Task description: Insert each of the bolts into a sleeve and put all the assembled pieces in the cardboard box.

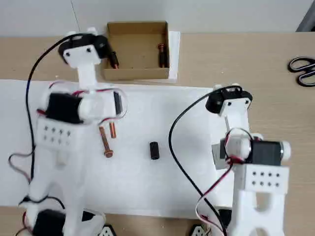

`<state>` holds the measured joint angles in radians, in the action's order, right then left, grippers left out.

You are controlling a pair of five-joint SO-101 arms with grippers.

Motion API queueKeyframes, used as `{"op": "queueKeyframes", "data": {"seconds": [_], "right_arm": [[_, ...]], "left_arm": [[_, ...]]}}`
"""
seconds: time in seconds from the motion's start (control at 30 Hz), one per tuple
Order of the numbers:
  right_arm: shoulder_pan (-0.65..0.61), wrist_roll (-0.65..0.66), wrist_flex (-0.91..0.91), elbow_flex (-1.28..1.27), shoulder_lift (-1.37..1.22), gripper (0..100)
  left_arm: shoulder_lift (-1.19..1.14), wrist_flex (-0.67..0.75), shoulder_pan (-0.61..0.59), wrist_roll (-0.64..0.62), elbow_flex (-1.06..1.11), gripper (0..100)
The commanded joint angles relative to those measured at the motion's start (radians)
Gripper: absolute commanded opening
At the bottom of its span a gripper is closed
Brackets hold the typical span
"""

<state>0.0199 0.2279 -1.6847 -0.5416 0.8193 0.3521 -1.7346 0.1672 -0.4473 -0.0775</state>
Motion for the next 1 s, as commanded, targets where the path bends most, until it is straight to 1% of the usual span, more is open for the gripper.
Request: {"op": "queueKeyframes", "data": {"seconds": [0.0,0.13,0.23,0.37,0.53,0.67,0.7,0.8,0.87,0.97], "right_arm": [[-0.005,0.012,0.018,-0.015,0.094,0.4],[-0.004,0.014,0.042,-0.068,0.177,0.4],[-0.001,0.014,0.110,-0.121,0.246,0.4],[-0.004,0.014,0.239,-0.207,0.331,0.4],[-0.007,0.005,0.389,-0.347,0.407,0.4],[-0.008,0.003,0.521,-0.450,0.455,0.3],[-0.010,-0.006,0.549,-0.471,0.467,0.3],[-0.048,-0.098,0.608,-0.539,0.501,0.3],[-0.104,-0.158,0.636,-0.583,0.524,0.3],[-0.216,-0.209,0.684,-0.651,0.558,0.3]], "left_arm": [[0.158,0.002,0.005,0.028,0.071,1],[0.302,0.072,0.005,0.095,0.234,1],[0.430,0.181,0.005,0.107,0.390,1],[0.611,0.402,-0.005,0.153,0.650,1],[0.850,0.694,-0.005,0.153,0.958,1],[1.020,0.876,-0.005,0.152,1.170,1],[1.060,0.908,-0.005,0.152,1.213,1],[1.162,0.965,0.003,0.147,1.307,1],[1.212,0.973,0.003,0.146,1.340,1],[1.269,0.973,0.003,0.144,1.376,1]]}}
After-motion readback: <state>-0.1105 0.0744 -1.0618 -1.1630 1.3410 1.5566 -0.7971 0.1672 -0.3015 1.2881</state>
